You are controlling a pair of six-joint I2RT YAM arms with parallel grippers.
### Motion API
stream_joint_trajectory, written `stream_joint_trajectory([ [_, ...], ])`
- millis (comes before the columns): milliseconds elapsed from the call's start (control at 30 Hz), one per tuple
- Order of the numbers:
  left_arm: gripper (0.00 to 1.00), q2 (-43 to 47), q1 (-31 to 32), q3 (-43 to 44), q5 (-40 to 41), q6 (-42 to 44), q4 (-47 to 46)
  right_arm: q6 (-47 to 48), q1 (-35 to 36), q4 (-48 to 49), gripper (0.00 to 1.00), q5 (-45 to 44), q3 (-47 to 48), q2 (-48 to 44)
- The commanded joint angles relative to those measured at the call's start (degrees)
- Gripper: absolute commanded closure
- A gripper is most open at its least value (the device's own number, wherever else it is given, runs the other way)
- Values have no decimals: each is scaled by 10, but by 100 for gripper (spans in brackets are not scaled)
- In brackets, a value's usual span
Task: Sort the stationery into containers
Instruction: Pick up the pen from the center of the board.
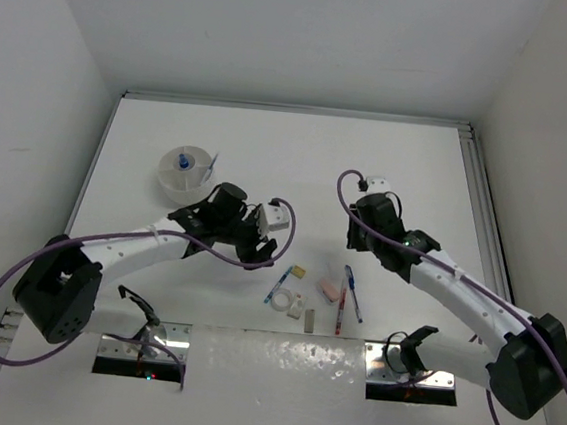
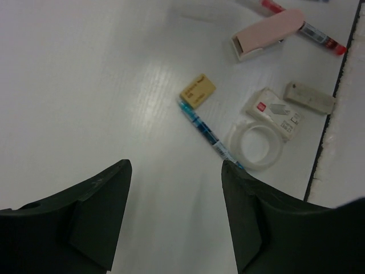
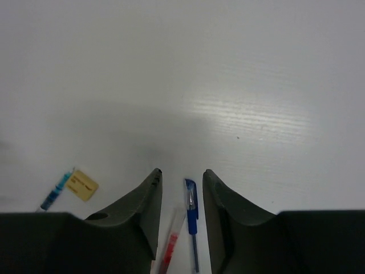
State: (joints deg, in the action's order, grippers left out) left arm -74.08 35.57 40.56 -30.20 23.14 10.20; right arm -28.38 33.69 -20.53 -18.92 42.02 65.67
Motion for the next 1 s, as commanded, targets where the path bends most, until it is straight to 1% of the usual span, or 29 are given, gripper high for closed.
stream_joint_trajectory([
  [0, 38, -24, 42, -2, 53, -50, -3, -12, 9, 6, 66, 28, -27, -2],
  [100, 38, -65, 70, 1, 59, -85, -6, -19, 9, 31, 65, 46, -56, -1],
  [267, 40, -114, 116, 14, 96, -142, -18, -46, 23, 24, 66, 51, -76, -7],
  [333, 40, -123, 124, 20, 116, -157, -25, -63, 30, 38, 66, 48, -106, -35],
  [433, 40, -142, 135, 43, 165, -192, -29, -105, 40, 60, 66, 51, -146, -80],
  [567, 42, -170, 141, 68, 218, -224, -32, -125, 50, 65, 66, 38, -174, -122],
  [633, 47, -178, 142, 74, 225, -225, -39, -128, 52, 62, 66, 28, -182, -138],
  [800, 56, -210, 157, 102, 224, -219, -32, -127, 53, 52, 66, 18, -193, -153],
  [867, 56, -222, 165, 109, 207, -204, -19, -126, 54, 51, 66, 14, -195, -157],
  [900, 56, -225, 174, 109, 202, -180, -4, -126, 54, 50, 66, 11, -198, -158],
  [967, 56, -225, 180, 105, 219, -169, 17, -123, 53, 51, 65, 7, -200, -157],
])
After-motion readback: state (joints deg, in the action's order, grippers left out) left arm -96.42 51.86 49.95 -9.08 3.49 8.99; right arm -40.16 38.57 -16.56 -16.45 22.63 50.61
